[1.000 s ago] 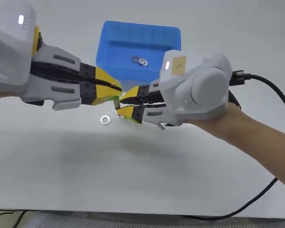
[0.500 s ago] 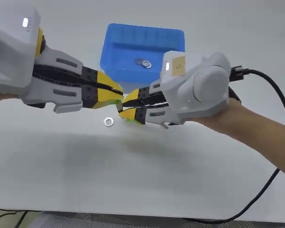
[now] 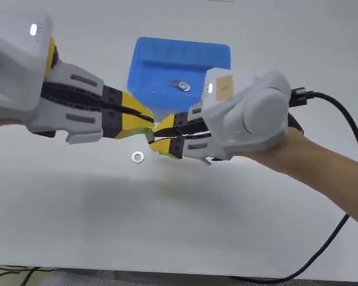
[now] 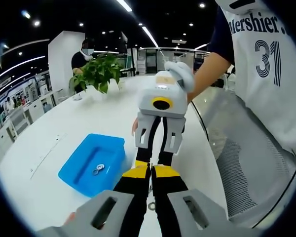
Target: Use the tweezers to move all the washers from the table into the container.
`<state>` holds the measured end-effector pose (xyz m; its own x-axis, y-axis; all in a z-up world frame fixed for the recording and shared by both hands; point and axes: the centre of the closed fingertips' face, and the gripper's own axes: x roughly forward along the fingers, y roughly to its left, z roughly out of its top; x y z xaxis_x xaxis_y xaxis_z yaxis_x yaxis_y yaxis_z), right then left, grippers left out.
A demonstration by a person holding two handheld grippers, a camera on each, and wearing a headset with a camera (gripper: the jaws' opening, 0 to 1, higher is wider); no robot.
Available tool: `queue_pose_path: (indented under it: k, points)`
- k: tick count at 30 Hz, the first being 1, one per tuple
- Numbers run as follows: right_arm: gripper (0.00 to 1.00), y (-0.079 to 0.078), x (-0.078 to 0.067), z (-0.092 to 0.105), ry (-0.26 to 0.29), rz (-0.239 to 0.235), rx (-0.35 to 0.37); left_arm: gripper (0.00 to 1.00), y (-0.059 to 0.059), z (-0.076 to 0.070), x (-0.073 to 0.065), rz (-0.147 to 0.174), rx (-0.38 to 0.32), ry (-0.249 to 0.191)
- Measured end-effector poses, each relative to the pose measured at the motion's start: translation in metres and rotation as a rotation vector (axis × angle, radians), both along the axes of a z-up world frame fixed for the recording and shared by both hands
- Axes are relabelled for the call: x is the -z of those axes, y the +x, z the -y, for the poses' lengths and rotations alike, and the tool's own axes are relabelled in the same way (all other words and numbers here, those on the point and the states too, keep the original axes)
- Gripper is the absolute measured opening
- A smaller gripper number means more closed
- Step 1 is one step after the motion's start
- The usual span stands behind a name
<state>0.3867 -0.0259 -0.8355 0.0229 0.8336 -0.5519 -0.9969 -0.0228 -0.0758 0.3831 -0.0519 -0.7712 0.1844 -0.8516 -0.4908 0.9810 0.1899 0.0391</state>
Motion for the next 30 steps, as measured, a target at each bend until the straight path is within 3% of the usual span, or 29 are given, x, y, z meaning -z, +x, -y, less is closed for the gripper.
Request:
queue_pose_path:
  k: [10, 18, 23, 30]
  points:
    - [0.1, 0.015, -0.036, 0.006, 0.036, 0.076, 0.029, 0.06, 0.012, 0.004, -0.035, 0.064, 0.012, -0.003]
    - [0.1, 0.039, -0.068, 0.015, 0.047, 0.157, 0.048, 0.06, 0.033, 0.013, -0.065, 0.147, 0.047, -0.005]
    - [0.1, 0.058, -0.08, 0.015, 0.07, 0.182, 0.077, 0.06, 0.049, 0.016, -0.076, 0.174, 0.049, -0.005]
    - [0.1, 0.081, -0.083, 0.017, 0.072, 0.208, 0.087, 0.06, 0.072, 0.017, -0.078, 0.188, 0.059, -0.008]
